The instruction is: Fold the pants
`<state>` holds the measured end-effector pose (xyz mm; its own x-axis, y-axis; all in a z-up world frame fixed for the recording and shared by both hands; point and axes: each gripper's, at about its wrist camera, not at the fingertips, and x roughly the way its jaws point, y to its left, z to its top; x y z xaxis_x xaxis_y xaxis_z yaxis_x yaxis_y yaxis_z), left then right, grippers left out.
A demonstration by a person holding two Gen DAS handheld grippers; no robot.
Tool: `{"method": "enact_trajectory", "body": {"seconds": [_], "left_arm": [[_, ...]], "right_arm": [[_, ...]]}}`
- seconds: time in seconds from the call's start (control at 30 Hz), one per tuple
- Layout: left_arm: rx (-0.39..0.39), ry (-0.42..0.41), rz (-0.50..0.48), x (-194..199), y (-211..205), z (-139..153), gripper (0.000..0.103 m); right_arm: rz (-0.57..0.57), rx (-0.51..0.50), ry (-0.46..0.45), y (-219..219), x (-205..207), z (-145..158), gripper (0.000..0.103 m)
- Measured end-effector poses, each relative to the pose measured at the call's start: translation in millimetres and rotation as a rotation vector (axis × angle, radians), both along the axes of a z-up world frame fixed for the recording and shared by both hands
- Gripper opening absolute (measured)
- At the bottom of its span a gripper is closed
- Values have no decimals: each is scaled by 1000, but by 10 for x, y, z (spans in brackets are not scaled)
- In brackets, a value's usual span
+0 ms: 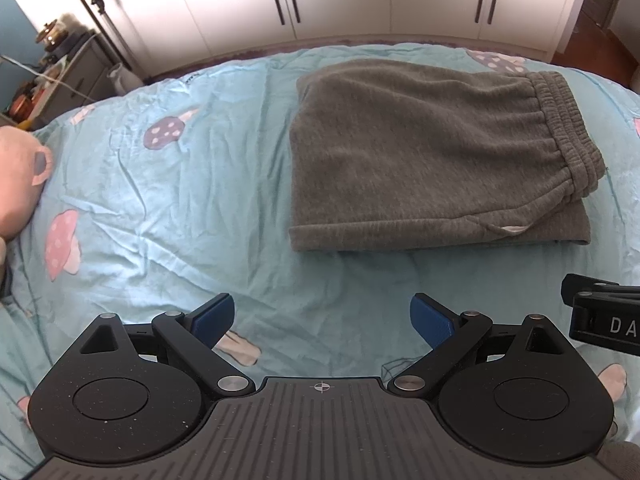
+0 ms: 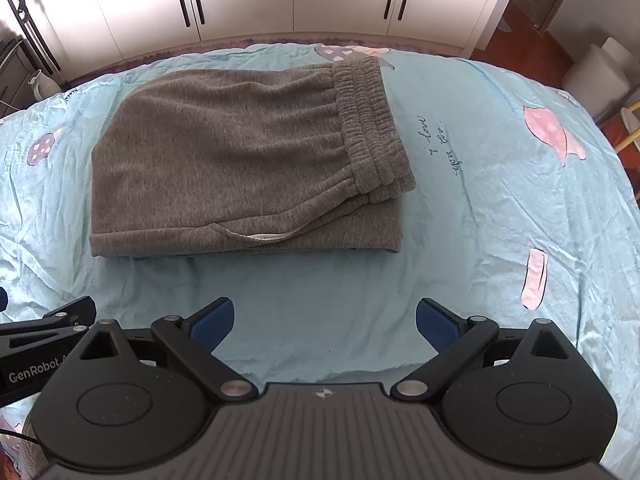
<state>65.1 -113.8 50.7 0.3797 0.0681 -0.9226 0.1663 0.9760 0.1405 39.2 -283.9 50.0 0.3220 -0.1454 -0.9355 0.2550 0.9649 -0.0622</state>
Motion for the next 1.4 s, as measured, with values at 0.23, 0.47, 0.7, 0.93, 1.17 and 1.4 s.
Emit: {"method": "enact_trajectory", "body": {"seconds": [0.23, 0.47, 0.7, 0.93, 1.17, 1.4], "left_arm": [[-5, 6, 3, 6, 9, -25, 98], [-8, 7, 2, 5, 16, -32, 98], [-2, 9, 0, 5, 3, -40, 98], [-4, 10, 0, 1, 1, -55, 98], [-1, 11, -6, 3, -7, -54, 98], [0, 8, -4, 4, -15, -50, 98]], "right_arm": [[-7, 6, 3, -22, 4, -12, 98], [2, -5, -1, 1, 1, -3, 98], [-1, -3, -4, -6, -2, 11, 98], [7, -10, -4, 6, 0, 10, 98], [7, -12, -3, 4, 5, 12, 98], [6, -13, -4, -3, 8, 19, 98]]}}
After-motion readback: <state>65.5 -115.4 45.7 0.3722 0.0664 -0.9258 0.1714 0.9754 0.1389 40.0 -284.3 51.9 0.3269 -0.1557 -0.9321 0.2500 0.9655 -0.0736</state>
